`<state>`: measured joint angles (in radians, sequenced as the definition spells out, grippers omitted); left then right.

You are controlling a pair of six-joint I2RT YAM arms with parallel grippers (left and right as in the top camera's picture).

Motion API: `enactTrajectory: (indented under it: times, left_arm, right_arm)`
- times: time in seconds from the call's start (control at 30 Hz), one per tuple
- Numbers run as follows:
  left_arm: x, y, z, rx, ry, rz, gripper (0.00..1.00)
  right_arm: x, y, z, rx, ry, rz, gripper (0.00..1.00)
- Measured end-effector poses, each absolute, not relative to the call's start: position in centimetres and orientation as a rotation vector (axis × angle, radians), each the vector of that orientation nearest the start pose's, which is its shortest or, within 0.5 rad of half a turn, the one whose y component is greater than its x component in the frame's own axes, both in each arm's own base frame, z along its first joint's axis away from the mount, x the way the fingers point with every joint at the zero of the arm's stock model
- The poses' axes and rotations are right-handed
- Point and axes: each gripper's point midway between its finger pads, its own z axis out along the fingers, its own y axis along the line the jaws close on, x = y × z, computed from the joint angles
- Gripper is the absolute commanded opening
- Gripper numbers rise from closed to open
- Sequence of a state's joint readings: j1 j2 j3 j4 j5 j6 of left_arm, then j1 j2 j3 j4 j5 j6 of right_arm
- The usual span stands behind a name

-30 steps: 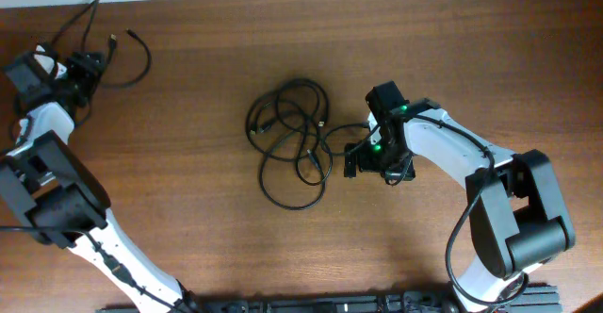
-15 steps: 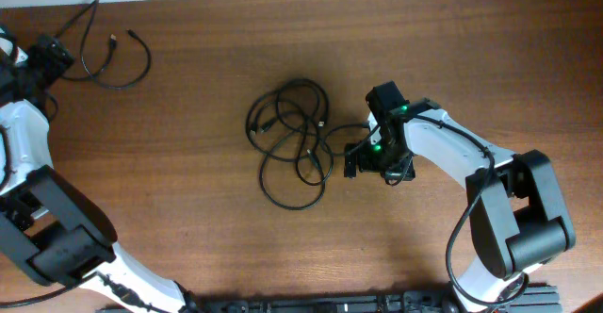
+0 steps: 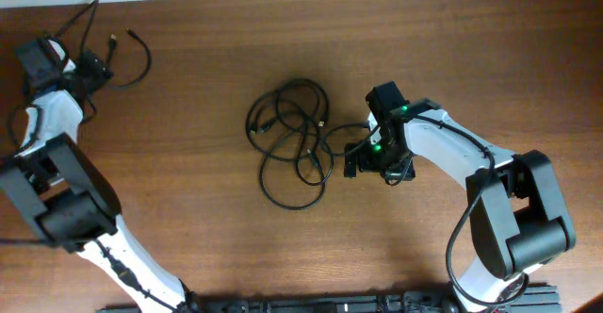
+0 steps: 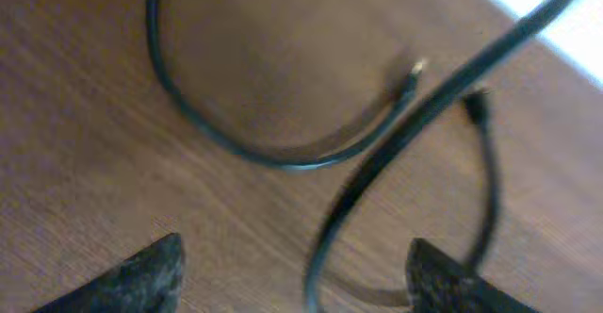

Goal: Untangle cables

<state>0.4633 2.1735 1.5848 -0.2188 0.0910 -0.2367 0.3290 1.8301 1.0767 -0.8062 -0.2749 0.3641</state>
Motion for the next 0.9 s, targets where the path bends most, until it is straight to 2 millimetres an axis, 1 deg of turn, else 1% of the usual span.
enactTrajectory:
  times: [0.03, 0.07, 0.1, 0.2, 0.23, 0.3, 0.37, 0.43, 0.5, 0.6, 0.63, 0.7, 0.73, 0.77, 0.8, 0.83, 0.9]
  left_arm:
    - [52.2, 24.3, 5.4, -0.776, 2.266, 0.001, 0.62]
    - [52.4, 24.3, 4.9, -0.776, 2.265, -0.005, 0.58]
    - [52.6, 24.3, 4.8, -0.769, 2.257, -0.014, 0.43]
    - [52.9, 23.9, 4.0, -0.756, 2.267, -0.039, 0.2]
    - [52.9, 23.8, 3.7, -0.757, 2.272, -0.043, 0.0]
    - [52.7, 23.6, 3.1, -0.767, 2.286, -0.054, 0.0]
    - [52.7, 23.3, 3.0, -0.77, 2.291, -0.077, 0.0]
    - [53.2, 22.1, 3.2, -0.81, 2.263, -0.207, 0.0]
    - [54.3, 20.7, 4.2, -0.938, 2.169, -0.412, 0.0]
    - [55.5, 18.8, 5.8, -1.259, 1.976, -0.762, 0.0]
    - [55.8, 18.4, 6.3, -1.348, 1.919, -0.849, 0.0]
    - [55.9, 18.2, 6.5, -1.442, 1.866, -0.922, 0.0]
    - [55.8, 18.1, 6.3, -1.477, 1.856, -0.932, 0.02]
    - [55.6, 18.0, 5.8, -1.524, 1.852, -0.94, 0.18]
    - [55.4, 17.8, 5.1, -1.554, 1.858, -0.938, 0.41]
    - [55.3, 17.7, 4.2, -1.563, 1.871, -0.929, 0.44]
    - [55.2, 17.0, 1.9, -1.562, 1.925, -0.901, 0.45]
  right_arm:
    - [27.8, 14.4, 0.5, 0.053, 3.196, 0.422, 0.98]
    - [27.9, 14.4, 0.6, 0.052, 3.195, 0.422, 0.98]
    - [27.8, 14.4, 0.5, 0.052, 3.196, 0.421, 0.98]
    - [27.8, 14.4, 0.5, 0.052, 3.195, 0.422, 0.98]
    - [27.8, 14.4, 0.5, 0.052, 3.195, 0.422, 0.98]
    - [27.8, 14.4, 0.5, 0.052, 3.195, 0.422, 0.98]
    - [27.8, 14.4, 0.5, 0.052, 3.195, 0.422, 0.98]
    - [27.8, 14.4, 0.5, 0.052, 3.195, 0.422, 0.98]
    - [27.8, 14.4, 0.5, 0.053, 3.195, 0.422, 0.98]
    - [27.8, 14.4, 0.5, 0.052, 3.195, 0.422, 0.98]
    - [27.8, 14.4, 0.5, 0.052, 3.195, 0.422, 0.98]
    - [27.8, 14.4, 0.5, 0.052, 3.195, 0.422, 0.98]
    - [27.8, 14.4, 0.5, 0.052, 3.195, 0.422, 0.98]
    - [27.8, 14.4, 0.5, 0.053, 3.195, 0.422, 0.98]
    - [27.8, 14.4, 0.5, 0.052, 3.195, 0.422, 0.98]
    - [27.8, 14.4, 0.5, 0.051, 3.195, 0.422, 0.98]
    - [27.8, 14.4, 0.5, 0.052, 3.195, 0.422, 0.98]
